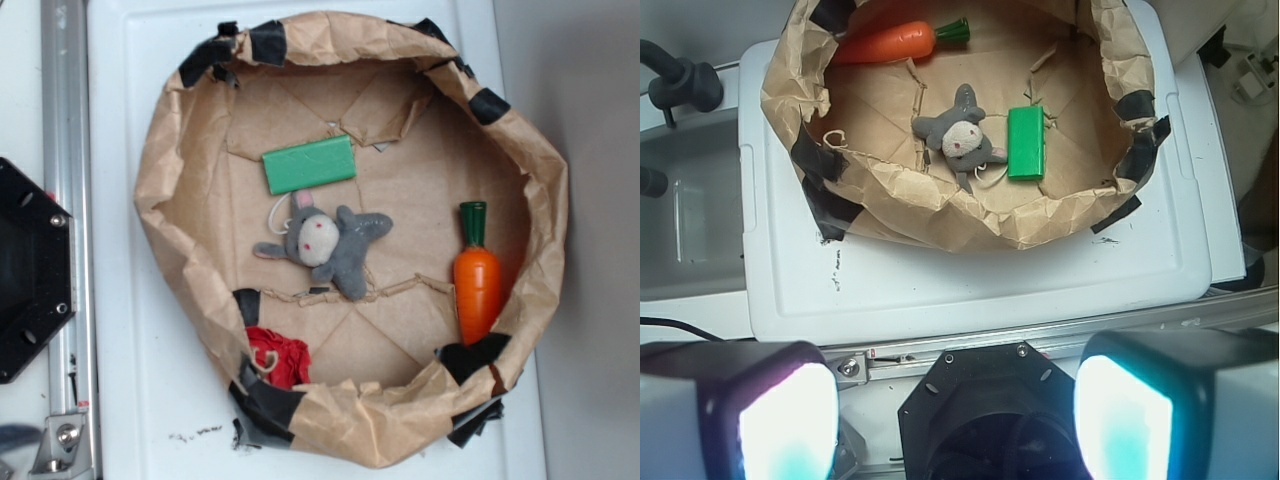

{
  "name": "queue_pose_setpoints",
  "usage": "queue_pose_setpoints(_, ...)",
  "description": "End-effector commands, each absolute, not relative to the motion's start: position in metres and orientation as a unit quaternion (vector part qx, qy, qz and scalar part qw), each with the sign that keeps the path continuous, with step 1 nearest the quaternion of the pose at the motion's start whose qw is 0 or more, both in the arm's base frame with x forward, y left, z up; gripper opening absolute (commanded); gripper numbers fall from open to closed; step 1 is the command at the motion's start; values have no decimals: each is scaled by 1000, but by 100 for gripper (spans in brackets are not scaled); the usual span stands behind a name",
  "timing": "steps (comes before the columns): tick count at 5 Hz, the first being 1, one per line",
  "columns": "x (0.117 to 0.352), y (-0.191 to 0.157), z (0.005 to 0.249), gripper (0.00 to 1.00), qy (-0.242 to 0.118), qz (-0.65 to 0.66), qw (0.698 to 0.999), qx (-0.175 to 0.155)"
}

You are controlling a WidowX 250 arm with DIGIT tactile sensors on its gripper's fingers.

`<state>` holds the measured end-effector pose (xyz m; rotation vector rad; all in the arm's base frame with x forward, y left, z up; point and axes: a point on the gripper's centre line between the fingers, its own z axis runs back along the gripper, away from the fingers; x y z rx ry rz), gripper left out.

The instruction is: Grab the red paper.

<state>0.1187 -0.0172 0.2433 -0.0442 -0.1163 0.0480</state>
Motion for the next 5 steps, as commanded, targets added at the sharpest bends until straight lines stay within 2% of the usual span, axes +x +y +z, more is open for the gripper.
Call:
queue_pose_setpoints(1,119,-17,243,100,-58,24,998,-22)
queue_pose_setpoints(2,169,-1,221,100,-41,113,993,-17)
queue_pose_setpoints(3,214,3,208,100,-41,230,970,-65)
queue_pose_setpoints(4,241,-6,182,100,-24,292,952,-91)
queue_pose_setpoints(5,248,-38,129,100,43,298,944,-136)
